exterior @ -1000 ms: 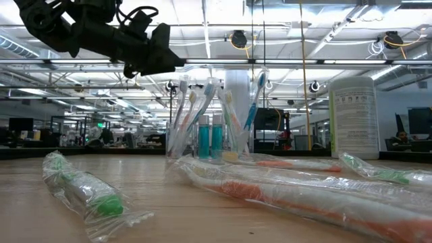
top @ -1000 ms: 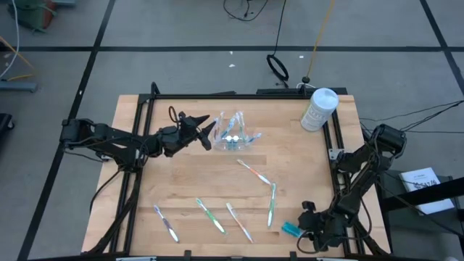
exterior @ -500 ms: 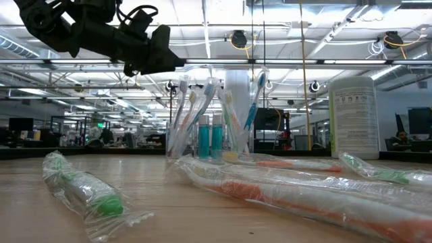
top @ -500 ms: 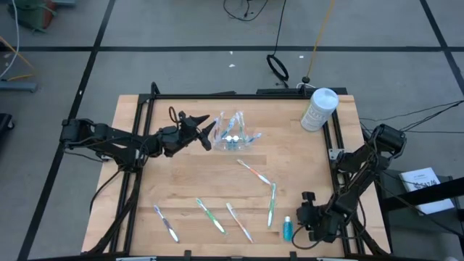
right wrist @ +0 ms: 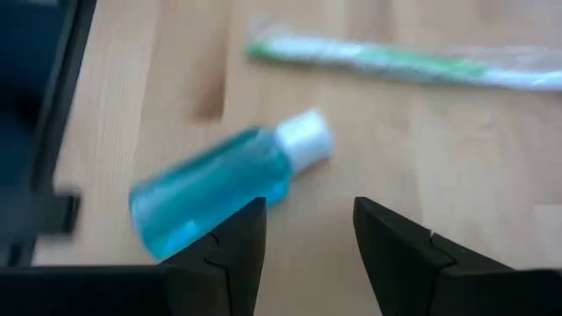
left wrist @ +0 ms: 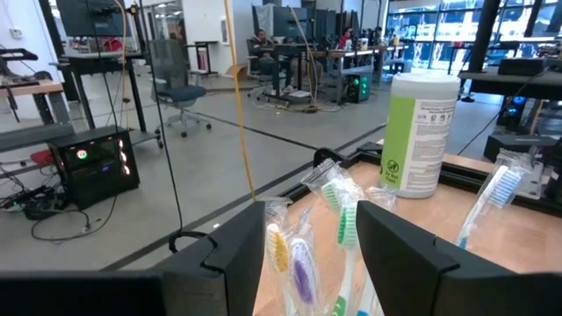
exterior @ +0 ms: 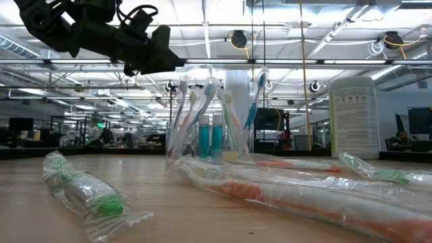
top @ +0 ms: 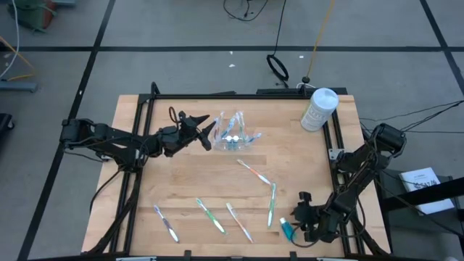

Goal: Pick & Place Toothbrushes
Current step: Put the mouthwash into the transparent organizer

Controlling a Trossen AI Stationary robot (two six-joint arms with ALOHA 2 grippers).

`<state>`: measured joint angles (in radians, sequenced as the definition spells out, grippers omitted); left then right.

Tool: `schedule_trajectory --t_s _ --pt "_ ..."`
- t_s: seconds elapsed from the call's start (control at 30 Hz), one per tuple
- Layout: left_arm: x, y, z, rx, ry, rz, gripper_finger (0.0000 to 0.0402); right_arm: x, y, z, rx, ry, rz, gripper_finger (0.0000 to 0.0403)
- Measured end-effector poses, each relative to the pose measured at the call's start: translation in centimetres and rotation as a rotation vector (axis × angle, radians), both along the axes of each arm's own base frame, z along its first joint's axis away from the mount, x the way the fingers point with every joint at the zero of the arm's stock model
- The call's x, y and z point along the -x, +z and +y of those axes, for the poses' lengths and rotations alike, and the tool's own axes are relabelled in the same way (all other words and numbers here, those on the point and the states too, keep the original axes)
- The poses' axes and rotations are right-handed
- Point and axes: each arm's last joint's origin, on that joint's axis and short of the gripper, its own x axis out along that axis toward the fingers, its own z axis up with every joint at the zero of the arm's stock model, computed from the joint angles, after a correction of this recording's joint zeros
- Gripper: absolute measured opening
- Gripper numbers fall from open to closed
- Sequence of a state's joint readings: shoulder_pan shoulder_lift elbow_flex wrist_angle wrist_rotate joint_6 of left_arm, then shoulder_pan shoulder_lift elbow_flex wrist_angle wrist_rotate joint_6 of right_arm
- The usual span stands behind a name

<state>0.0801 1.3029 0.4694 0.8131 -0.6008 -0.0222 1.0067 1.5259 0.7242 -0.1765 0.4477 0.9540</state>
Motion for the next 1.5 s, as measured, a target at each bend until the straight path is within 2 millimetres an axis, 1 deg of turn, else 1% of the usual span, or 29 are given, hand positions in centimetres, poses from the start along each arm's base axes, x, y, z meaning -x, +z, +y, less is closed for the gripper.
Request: schedule_trajectory --t_s 0.07,0.13,0.2,0.3,0.33,0.37,0.47,0.5,0.57,0.6,0.67,0.77,0.83,0.9,0.97,1.07,1.13,1.2,1.4,1.5 --pt "0.0 0.0 0.0 0.004 0.0 -0.004 0.0186 -0.4 0.3 -0.3 -0.073 -0.101 0.006 0.0164" --pt "0.0 0.0 0.0 0.01 0.0 -0.009 0.0186 -0.9 0.6 -0.8 -0.178 -0.243 0.018 0.0164" --pt "0.0 0.0 0.0 0.01 0.0 -0.009 0.0186 -1.5 0.9 -1.3 -0.281 -0.385 0.03 0.0164" --pt "0.0 0.0 0.0 0.01 0.0 -0.012 0.0186 -2.8 1.2 -1.9 -0.417 -0.534 0.023 0.0164" --pt "0.0 0.0 0.0 0.01 0.0 -0.012 0.0186 -3.4 1.4 -1.9 -0.487 -0.562 0.023 0.0164" --pt "0.0 0.0 0.0 0.01 -0.003 -0.012 0.0186 -4.0 1.7 -1.9 -0.551 -0.55 0.031 0.0164" --pt "-0.1 0.0 -0.1 0.01 -0.036 -0.011 0.0186 -5.5 2.6 -2.1 -0.65 -0.471 0.004 0.0164" --pt "-0.1 0.0 -0.1 0.011 -0.048 -0.011 0.0186 -6.0 2.8 -2.3 -0.669 -0.48 -0.008 0.0164" --pt "-0.1 0.0 -0.1 0.004 -0.061 -0.004 0.0186 -7.0 3.1 -3.1 -0.709 -0.554 -0.015 0.0164" --pt "-0.1 0.0 -0.1 0.002 -0.063 -0.002 0.0186 -7.4 3.3 -3.5 -0.717 -0.578 -0.018 0.0164" --pt "-0.1 0.0 -0.1 0.0 -0.061 0.002 0.0186 -8.1 3.9 -4.0 -0.704 -0.567 0.003 0.0164" --pt "-0.1 0.0 -0.1 -0.03 -0.062 0.024 0.0186 -8.9 4.7 -4.5 -0.665 -0.542 0.098 0.0159" --pt "-0.1 0.0 -0.1 -0.053 -0.063 0.042 0.0186 -9.3 5.7 -4.9 -0.624 -0.51 0.179 0.0149" --pt "-0.1 0.0 -0.1 -0.07 -0.063 0.056 0.0186 -9.5 6.6 -5.1 -0.585 -0.49 0.269 0.0136" --pt "-0.1 -0.1 -0.1 -0.079 -0.063 0.067 0.0186 -9.4 7.3 -5.3 -0.553 -0.517 0.333 0.0123" --pt "-0.1 -0.2 -0.1 -0.078 -0.063 0.082 0.0186 -9.5 7.9 -5.1 -0.599 -0.551 0.354 0.0108" --pt "-0.1 -0.4 -0.1 -0.075 -0.064 0.103 0.0186 -9.6 7.9 -4.8 -0.63 -0.572 0.358 0.01" --pt "-0.1 -0.6 -0.1 -0.069 -0.065 0.121 0.0186 -9.6 7.4 -4.5 -0.623 -0.589 0.378 0.0094" --pt "0.0 -1.0 -0.1 -0.06 -0.066 0.162 0.0186 -9.2 6.9 -4.4 -0.516 -0.485 0.388 0.0081" --pt "0.0 -1.0 -0.1 -0.06 -0.066 0.162 0.0186 -9.2 6.9 -4.4 -0.503 -0.479 0.379 0.0072"
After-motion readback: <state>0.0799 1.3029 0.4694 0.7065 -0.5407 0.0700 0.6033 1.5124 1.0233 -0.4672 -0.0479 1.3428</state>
